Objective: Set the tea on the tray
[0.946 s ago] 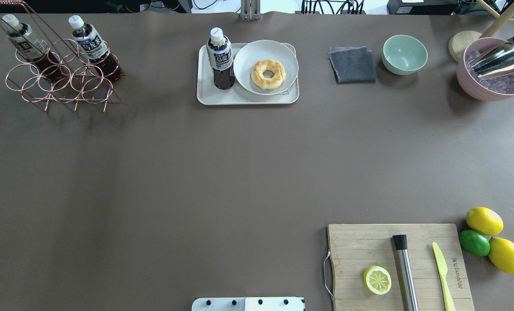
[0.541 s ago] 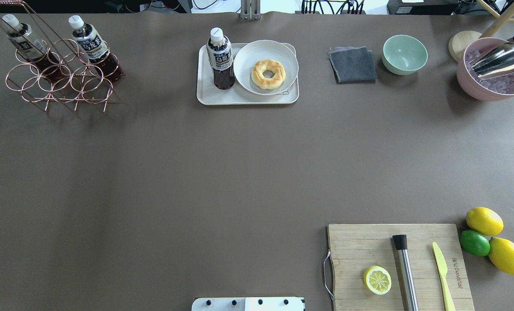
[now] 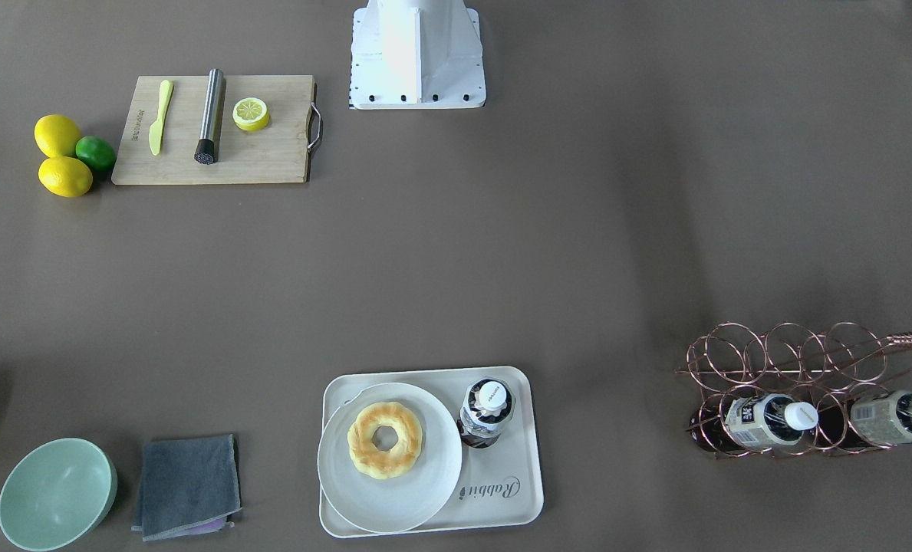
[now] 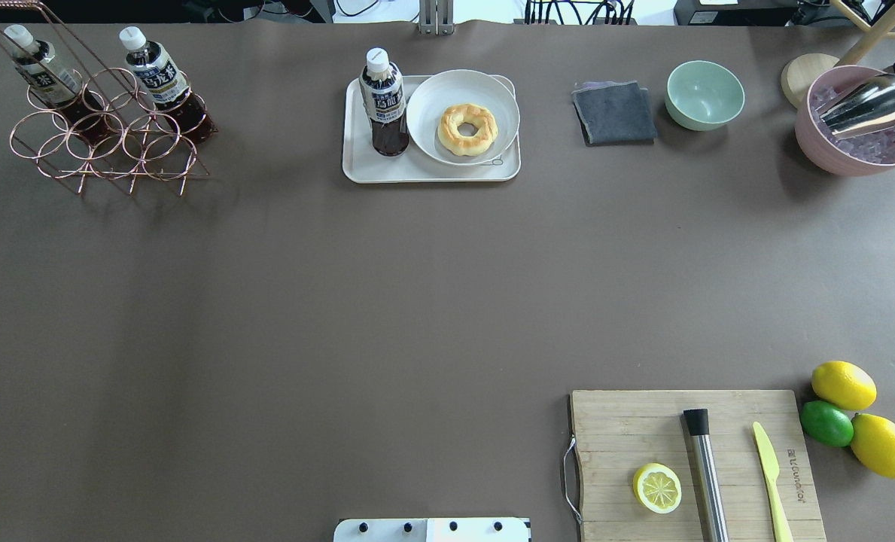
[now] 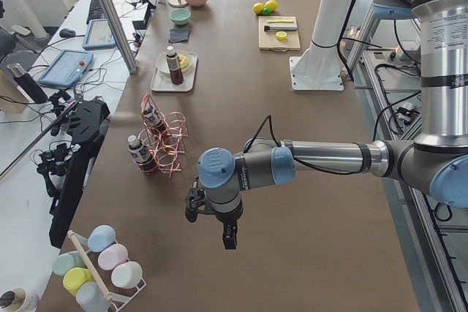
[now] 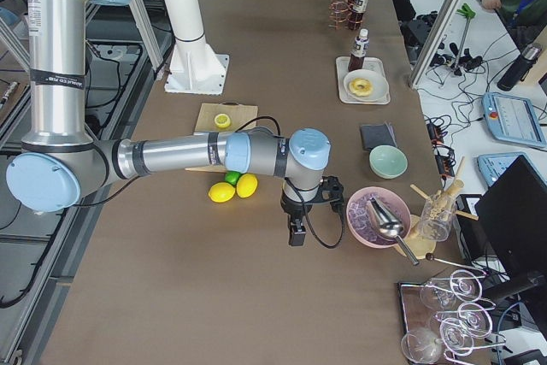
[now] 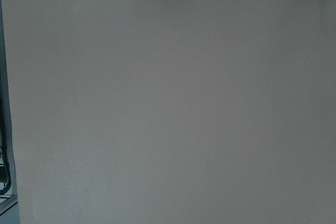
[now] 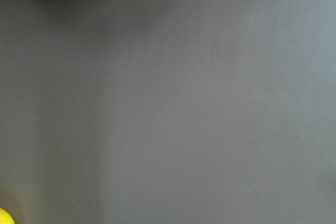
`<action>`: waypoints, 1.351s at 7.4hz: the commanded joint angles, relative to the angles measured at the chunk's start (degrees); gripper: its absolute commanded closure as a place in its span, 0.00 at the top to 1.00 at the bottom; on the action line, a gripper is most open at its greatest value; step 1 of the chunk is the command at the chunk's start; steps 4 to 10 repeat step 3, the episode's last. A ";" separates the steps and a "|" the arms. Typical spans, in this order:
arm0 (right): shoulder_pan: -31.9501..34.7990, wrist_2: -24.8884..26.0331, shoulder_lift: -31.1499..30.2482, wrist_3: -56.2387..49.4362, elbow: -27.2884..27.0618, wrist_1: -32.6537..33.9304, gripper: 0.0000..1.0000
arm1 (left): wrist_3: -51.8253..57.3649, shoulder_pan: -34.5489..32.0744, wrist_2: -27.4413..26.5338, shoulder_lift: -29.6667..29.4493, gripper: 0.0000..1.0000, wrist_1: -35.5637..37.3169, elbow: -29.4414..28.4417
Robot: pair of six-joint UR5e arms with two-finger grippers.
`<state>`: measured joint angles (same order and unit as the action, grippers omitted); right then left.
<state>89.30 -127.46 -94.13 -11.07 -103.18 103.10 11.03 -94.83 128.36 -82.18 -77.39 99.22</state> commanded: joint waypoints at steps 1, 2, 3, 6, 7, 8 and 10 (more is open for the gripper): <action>0.00 0.02 0.00 0.00 0.00 0.00 1.00 | 0.05 0.00 -0.04 0.53 0.98 -0.13 0.10; 0.00 0.02 0.00 0.00 0.00 0.00 1.00 | 0.05 0.00 -0.04 0.71 0.98 -0.13 0.10; 0.00 0.02 0.00 0.00 0.00 0.00 1.00 | 0.13 0.00 -0.13 0.71 0.98 -0.13 0.10; 0.00 0.02 0.00 0.00 0.00 0.00 1.00 | 0.13 0.00 -0.13 0.71 0.98 -0.13 0.10; 0.00 0.02 0.00 0.00 0.00 0.00 1.00 | 0.13 0.00 -0.13 0.71 0.98 -0.13 0.10; 0.00 0.02 0.00 0.00 0.00 0.00 1.00 | 0.13 0.00 -0.13 0.71 0.98 -0.13 0.10; 0.00 0.02 0.00 0.00 0.00 0.00 1.00 | 0.13 0.00 -0.13 0.71 0.98 -0.13 0.10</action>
